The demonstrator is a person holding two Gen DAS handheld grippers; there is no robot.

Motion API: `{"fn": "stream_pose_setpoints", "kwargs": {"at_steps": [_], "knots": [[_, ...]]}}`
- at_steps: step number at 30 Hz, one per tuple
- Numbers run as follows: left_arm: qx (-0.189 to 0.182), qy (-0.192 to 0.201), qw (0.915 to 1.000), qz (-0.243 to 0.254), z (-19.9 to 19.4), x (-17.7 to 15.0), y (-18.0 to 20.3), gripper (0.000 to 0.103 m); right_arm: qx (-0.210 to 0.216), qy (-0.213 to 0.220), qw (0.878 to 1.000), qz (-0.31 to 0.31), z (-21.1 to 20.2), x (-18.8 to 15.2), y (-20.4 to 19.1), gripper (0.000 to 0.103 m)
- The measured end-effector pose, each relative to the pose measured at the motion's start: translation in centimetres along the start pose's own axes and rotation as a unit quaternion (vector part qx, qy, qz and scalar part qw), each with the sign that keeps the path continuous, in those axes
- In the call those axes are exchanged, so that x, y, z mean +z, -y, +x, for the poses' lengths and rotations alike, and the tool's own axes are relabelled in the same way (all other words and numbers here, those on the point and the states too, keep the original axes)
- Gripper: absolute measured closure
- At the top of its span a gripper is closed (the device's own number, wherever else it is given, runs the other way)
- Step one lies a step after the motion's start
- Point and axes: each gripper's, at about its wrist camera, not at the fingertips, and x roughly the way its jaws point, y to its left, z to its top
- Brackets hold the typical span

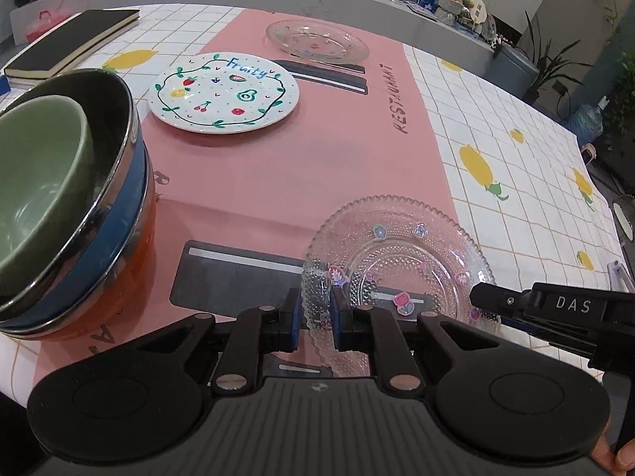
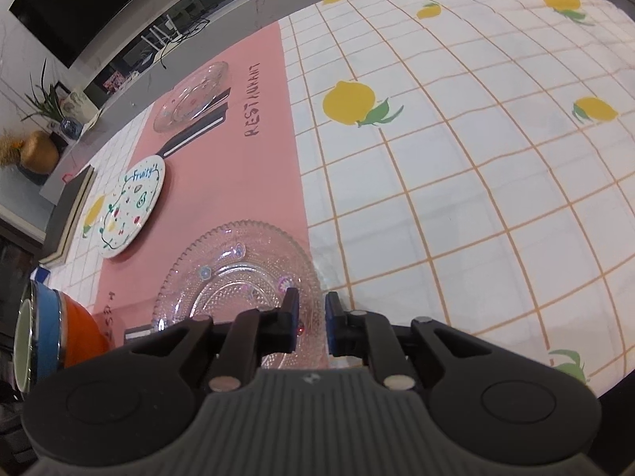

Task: Organize plates and bowls

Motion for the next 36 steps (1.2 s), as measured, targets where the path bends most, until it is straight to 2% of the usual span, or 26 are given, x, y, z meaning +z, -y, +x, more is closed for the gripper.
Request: {"fn": "stream_pose_setpoints", "kwargs": {"at_steps": [8,10,14,17,19,24,28,32,36], "knots": [[-0.004,-0.008,1.0000,0.000,0.2,0.3,-0.1,0.085,-0.004,0.002,1.000,-0.008,0.1,-0.1,-0.2,0.091],[-0.009,-0.008,0.9999,-0.001,0.1,0.4,-0.2,0.078,-0.004,0.002,1.000,-0.010,0.0,-0.1,-0.3,0.088],[-0.012,0.000,0.9999,0.001,-0.3,0.6,-0.3,0.072,-0.006,0.007,1.000,-0.017,-0.4,-0.1,-0.6,0.087],[-0.009,0.009,0.9999,0.009,-0.7,0.8,-0.2,0.066,-0.001,0.013,1.000,-0.019,-0.9,0.1,-0.7,0.080],[-0.012,0.016,0.9997,0.015,-1.1,1.0,-0.1,0.063,0.002,0.021,0.999,-0.026,-1.4,0.2,-1.0,0.076],[-0.016,0.035,0.9986,0.036,-2.5,1.8,0.4,0.063,0.011,0.044,0.997,-0.055,-2.7,0.7,-2.5,0.073],[-0.026,0.060,0.9967,0.048,-4.0,2.9,0.5,0.063,0.007,0.076,0.994,-0.081,-3.7,1.0,-3.8,0.060],[-0.020,0.093,0.9934,0.063,-5.5,4.2,0.4,0.063,0.003,0.102,0.989,-0.107,-4.1,1.4,-5.1,0.058],[-0.005,0.118,0.9907,0.067,-6.8,5.8,-0.7,0.063,0.047,0.117,0.985,-0.119,-4.2,2.0,-5.8,0.057]]}}
